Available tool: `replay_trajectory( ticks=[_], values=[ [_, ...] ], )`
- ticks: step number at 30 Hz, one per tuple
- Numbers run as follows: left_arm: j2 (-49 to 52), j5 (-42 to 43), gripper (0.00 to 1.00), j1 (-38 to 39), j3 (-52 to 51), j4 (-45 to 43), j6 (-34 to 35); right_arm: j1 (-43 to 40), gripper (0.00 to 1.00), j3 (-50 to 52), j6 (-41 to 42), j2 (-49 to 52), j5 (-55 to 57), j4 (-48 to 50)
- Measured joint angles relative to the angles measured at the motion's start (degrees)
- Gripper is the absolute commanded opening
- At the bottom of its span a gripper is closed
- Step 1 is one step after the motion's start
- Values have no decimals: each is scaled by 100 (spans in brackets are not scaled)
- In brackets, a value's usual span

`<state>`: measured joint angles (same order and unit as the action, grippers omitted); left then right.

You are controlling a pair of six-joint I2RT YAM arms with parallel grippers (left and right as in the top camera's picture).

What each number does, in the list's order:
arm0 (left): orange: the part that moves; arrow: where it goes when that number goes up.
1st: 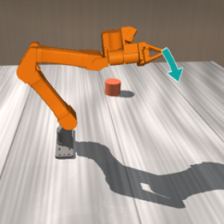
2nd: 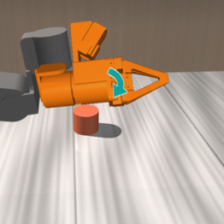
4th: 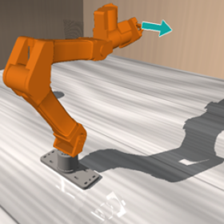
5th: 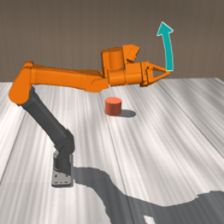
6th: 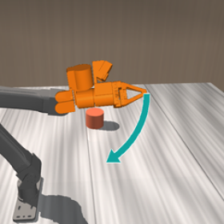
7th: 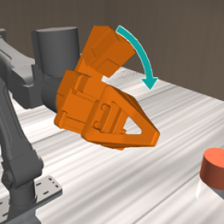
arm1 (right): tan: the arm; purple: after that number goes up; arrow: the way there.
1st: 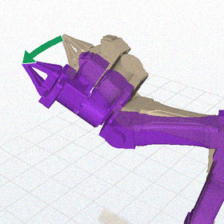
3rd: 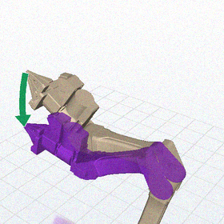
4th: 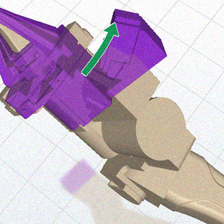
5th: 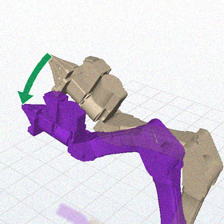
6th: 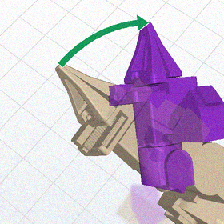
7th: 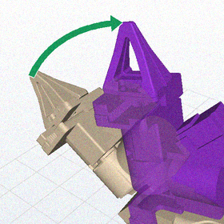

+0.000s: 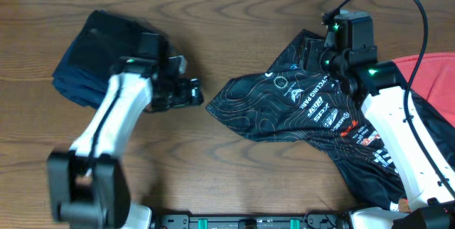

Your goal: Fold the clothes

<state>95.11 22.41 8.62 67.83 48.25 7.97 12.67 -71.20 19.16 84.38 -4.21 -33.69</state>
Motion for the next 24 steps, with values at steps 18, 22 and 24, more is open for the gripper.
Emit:
replay_trajectory(
  ticks=[18, 22, 24],
  values=[
    [1532, 109, 53, 837, 13, -1550, 103, 0, 60, 0, 42, 0, -35, -435],
    [1591, 98, 33, 1045, 22, -1528, 105, 0, 60, 0, 42, 0, -35, -466],
    [1606, -31, 15, 1115, 31, -1438, 92, 0, 60, 0, 42, 0, -35, -468]
  ],
)
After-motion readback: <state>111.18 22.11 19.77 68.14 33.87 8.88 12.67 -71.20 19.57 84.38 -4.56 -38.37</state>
